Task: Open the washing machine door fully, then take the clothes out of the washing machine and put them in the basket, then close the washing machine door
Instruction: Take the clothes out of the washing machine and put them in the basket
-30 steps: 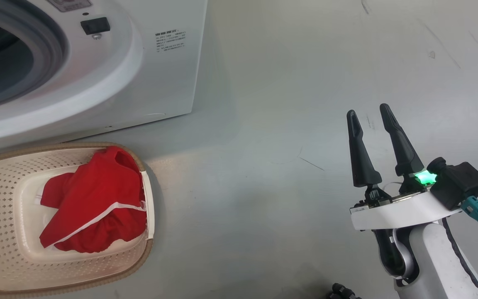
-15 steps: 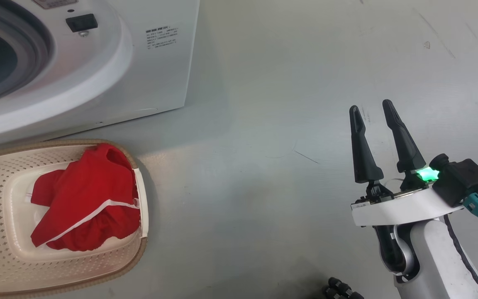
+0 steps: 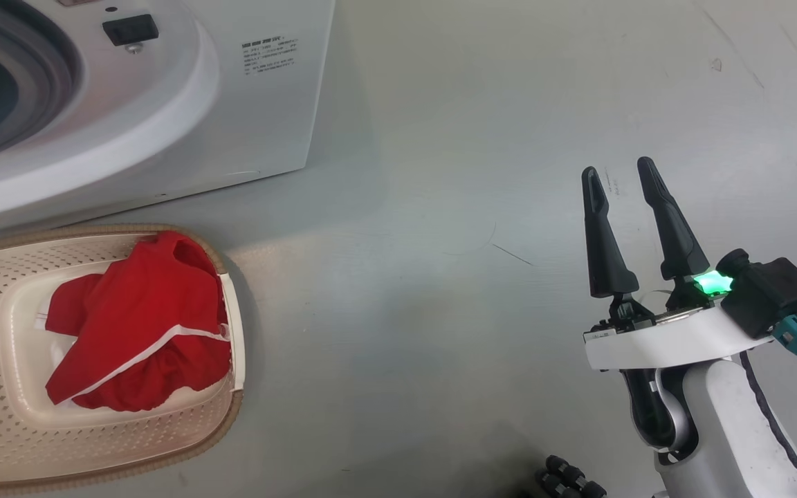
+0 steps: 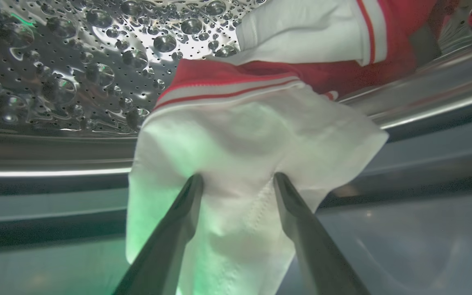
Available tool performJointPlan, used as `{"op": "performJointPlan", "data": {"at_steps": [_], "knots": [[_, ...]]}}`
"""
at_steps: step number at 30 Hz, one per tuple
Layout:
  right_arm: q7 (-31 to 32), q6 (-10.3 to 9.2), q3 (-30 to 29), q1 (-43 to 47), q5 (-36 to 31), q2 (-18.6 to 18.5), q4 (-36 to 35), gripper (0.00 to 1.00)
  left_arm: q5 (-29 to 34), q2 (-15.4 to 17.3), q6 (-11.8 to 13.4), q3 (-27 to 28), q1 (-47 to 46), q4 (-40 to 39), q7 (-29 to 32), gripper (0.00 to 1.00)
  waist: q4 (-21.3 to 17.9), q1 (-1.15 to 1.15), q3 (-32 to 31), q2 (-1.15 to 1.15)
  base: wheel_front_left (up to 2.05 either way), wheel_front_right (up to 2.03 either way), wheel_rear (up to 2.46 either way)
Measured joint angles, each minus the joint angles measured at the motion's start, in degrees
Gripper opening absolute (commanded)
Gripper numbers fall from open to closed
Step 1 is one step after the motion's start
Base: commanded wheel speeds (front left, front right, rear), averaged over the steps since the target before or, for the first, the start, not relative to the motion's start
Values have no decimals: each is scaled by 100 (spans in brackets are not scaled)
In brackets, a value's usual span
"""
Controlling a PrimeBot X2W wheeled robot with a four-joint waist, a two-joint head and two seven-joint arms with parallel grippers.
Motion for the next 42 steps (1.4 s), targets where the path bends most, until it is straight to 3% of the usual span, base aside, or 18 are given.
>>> {"op": "performJointPlan", "data": {"at_steps": [1, 2, 14, 23, 42], "knots": [[0, 0, -5, -1, 0, 1, 0, 100, -1, -5, 0, -7, -17, 12, 0, 20, 0, 0, 6, 0, 0, 0, 0], [0, 0, -10, -3, 0, 2, 0, 100, -2, -27, -2, -21, -28, 31, -1, 0, 0, 0, 10, 0, 0, 0, 0], [0, 0, -84, -51, -1, 13, 77, 100, -89, -294, 2, -90, -208, 357, -349, 0, 78, 0, -100, 0, 0, 0, 0], [0, 0, -153, -59, -16, 0, 166, 100, -254, -717, -36, -172, -193, 485, -904, 0, 210, 0, -381, 0, 0, 0, 0], [0, 0, -237, 70, -78, -220, 393, 100, -578, -1362, -459, -382, 544, 825, -2217, 0, 656, 0, -1293, 0, 0, 0, 0]]}}
